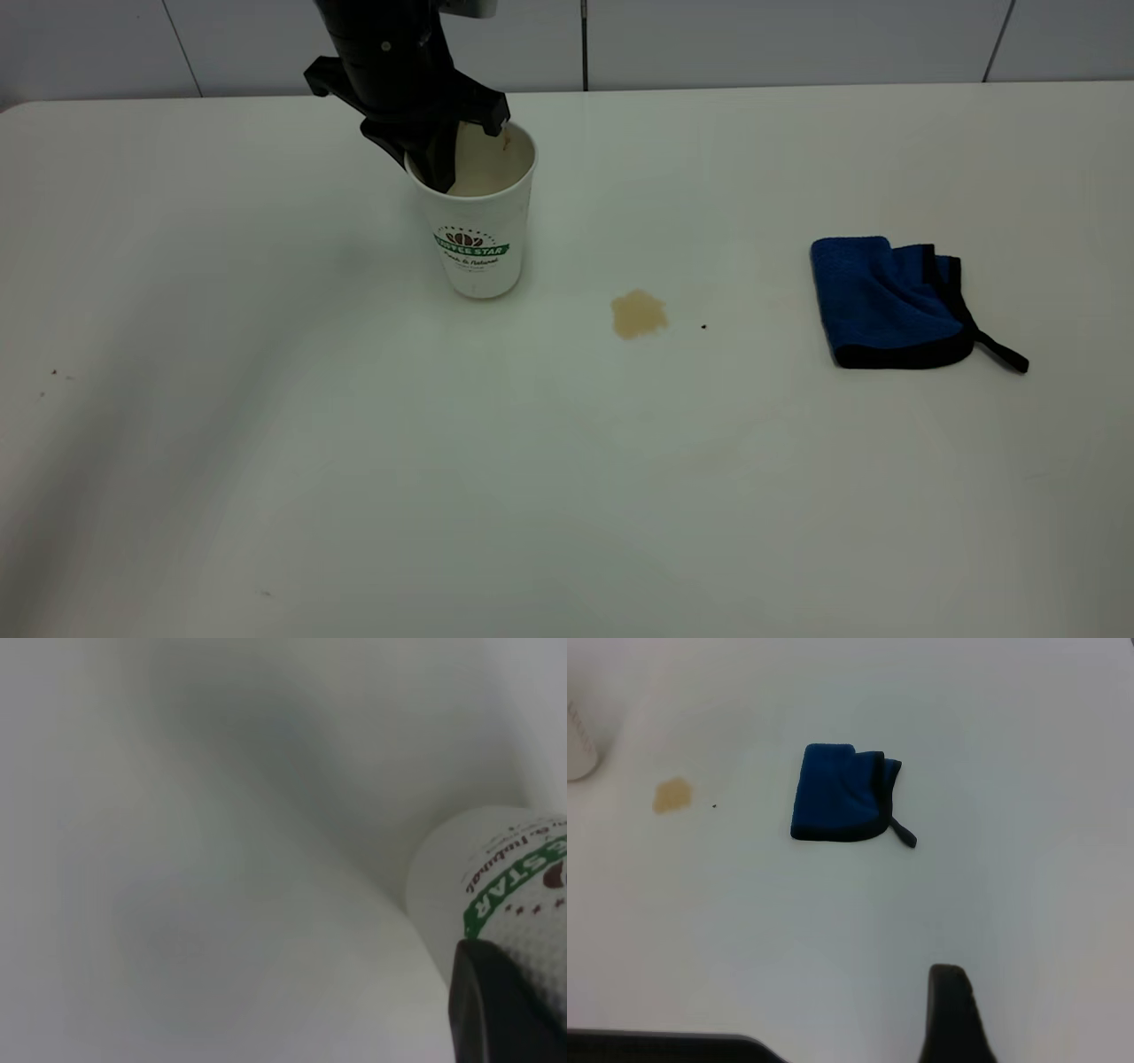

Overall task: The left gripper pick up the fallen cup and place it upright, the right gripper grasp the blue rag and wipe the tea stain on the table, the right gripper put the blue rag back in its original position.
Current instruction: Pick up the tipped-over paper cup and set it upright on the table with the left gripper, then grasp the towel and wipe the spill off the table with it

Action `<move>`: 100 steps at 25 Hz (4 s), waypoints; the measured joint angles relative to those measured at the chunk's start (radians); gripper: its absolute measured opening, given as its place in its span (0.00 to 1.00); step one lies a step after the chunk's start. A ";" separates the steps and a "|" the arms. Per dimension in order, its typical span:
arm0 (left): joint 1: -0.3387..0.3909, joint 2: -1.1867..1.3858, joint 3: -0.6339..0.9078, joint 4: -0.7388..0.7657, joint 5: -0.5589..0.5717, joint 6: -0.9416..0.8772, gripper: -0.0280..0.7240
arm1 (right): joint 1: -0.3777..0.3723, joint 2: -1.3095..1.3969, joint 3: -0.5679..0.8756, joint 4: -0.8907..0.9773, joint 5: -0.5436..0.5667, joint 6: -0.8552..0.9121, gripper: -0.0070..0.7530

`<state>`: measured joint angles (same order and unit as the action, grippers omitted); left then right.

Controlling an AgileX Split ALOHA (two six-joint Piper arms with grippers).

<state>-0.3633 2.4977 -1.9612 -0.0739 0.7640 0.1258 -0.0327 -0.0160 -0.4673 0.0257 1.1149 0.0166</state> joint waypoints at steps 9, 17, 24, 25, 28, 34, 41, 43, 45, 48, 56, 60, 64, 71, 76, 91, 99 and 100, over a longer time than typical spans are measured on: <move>-0.001 0.000 0.000 -0.040 -0.008 0.000 0.06 | 0.000 0.000 0.000 0.000 0.000 0.000 0.71; -0.001 0.032 0.000 -0.043 -0.014 0.000 0.08 | 0.000 0.000 0.000 0.000 0.000 0.000 0.71; -0.001 0.036 0.000 -0.044 -0.050 0.000 0.14 | 0.000 0.000 0.000 0.000 0.000 0.000 0.71; -0.001 0.036 0.000 -0.044 -0.051 0.000 0.17 | 0.000 0.000 0.000 0.000 0.000 0.000 0.71; -0.001 0.036 0.000 -0.044 -0.051 0.000 0.31 | 0.000 0.000 0.000 0.000 0.000 0.000 0.71; -0.001 0.036 -0.046 -0.044 -0.003 -0.023 0.65 | 0.000 0.000 0.000 0.000 0.000 0.000 0.71; -0.001 0.035 -0.161 -0.044 0.140 -0.025 0.74 | 0.000 0.000 0.000 0.000 0.000 0.000 0.71; -0.001 0.032 -0.187 -0.044 0.185 -0.025 0.75 | 0.000 0.000 0.000 0.000 0.000 0.000 0.71; -0.001 0.022 -0.215 -0.044 0.233 -0.025 0.75 | 0.000 0.000 0.000 0.000 0.000 0.000 0.71; -0.001 -0.014 -0.246 -0.044 0.305 -0.026 0.75 | 0.000 0.000 0.000 0.000 0.000 0.000 0.71; -0.001 -0.209 -0.294 -0.041 0.404 -0.085 0.74 | 0.000 0.000 0.000 0.000 0.000 0.000 0.71; -0.001 -0.332 -0.295 -0.041 0.404 -0.106 0.72 | 0.000 0.000 0.000 0.000 0.000 0.000 0.71; -0.005 -0.466 -0.295 -0.040 0.404 -0.146 0.70 | 0.000 0.000 0.000 0.000 0.000 0.000 0.71; -0.033 -0.735 -0.211 -0.027 0.404 -0.164 0.69 | 0.000 0.000 0.000 0.000 0.000 0.000 0.71; -0.034 -0.983 0.140 0.062 0.404 -0.180 0.69 | 0.000 0.000 0.000 0.000 0.000 0.000 0.71; -0.034 -1.545 1.170 0.152 0.404 -0.184 0.69 | 0.000 0.000 0.000 0.000 0.000 0.000 0.71; -0.034 -1.921 1.446 0.136 0.366 -0.183 0.69 | 0.000 0.000 0.000 0.000 0.000 0.000 0.71; -0.034 -1.968 1.465 0.136 0.358 -0.182 0.69 | 0.000 0.000 0.000 0.000 0.000 0.000 0.71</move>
<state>-0.3974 0.5298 -0.4963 0.0624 1.1217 -0.0561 -0.0327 -0.0160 -0.4673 0.0257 1.1149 0.0166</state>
